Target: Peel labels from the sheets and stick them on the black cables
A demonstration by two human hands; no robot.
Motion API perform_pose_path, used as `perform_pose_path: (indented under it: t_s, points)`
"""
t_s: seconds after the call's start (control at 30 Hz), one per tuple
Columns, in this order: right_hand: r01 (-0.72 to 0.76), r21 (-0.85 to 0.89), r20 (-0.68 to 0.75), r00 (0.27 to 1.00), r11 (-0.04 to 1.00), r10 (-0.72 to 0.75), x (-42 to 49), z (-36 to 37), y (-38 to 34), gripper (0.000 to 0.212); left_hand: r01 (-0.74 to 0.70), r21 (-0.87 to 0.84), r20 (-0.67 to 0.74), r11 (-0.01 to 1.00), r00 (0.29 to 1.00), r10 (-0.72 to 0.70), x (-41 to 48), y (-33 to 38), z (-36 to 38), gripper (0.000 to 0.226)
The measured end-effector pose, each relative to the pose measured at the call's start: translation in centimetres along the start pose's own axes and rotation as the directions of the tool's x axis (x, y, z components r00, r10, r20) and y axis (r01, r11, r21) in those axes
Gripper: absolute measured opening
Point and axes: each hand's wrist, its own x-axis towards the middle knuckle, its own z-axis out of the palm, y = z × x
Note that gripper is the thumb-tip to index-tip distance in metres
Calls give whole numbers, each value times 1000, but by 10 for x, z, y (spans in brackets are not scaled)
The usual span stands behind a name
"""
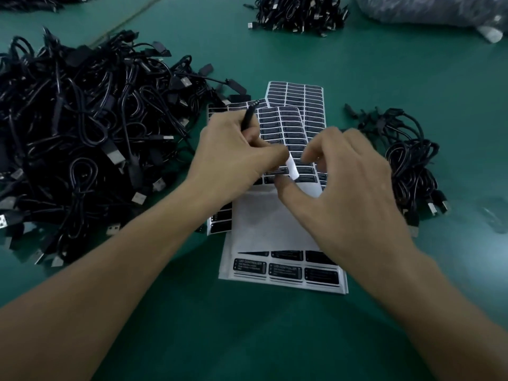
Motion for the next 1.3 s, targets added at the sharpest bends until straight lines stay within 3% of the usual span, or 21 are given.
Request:
perform_pose_path:
  t_s: [0.27, 0.4, 0.5, 0.6, 0.7, 0.77, 0.9, 1.1, 1.3]
  points:
    - [-7, -29, -38, 999, 1000, 6, 8, 10, 8, 15, 6, -8, 29, 1000, 1000, -6, -1, 2, 3, 53]
    - [-10, -33, -28, 1000, 999, 9, 8, 9, 9, 10, 9, 17, 60, 1000, 998, -10, -3, 2, 3, 44]
    - [-65, 137, -63, 995, 988, 74, 10, 4, 13, 10, 62, 20, 111, 998, 992, -64, -4, 3, 3, 41]
    - [-163, 484, -50, 976, 860, 213, 15, 1, 15, 16, 157, -25, 122, 987, 981, -153, 0, 2, 2, 41]
    - [-238, 787, 66, 950, 570, 305, 17, -4, 13, 21, 181, -45, 49, 982, 983, -179, 4, 4, 1, 40]
    - [-295, 867, 176, 935, 401, 307, 17, -5, 13, 20, 159, -59, 32, 986, 987, -157, 4, 4, 1, 34]
    - [-355, 917, 308, 919, 179, 244, 17, -2, 9, 2, 154, -55, 48, 987, 987, -151, 4, 4, 1, 21]
    - [-358, 928, 322, 910, 106, 261, 18, 1, 8, 5, -70, 71, 134, 995, 989, 60, -5, 7, 1, 24]
    - [-357, 922, 287, 891, 151, 352, 19, 1, 12, 2, -167, 158, 124, 973, 981, 148, -6, 10, 1, 14]
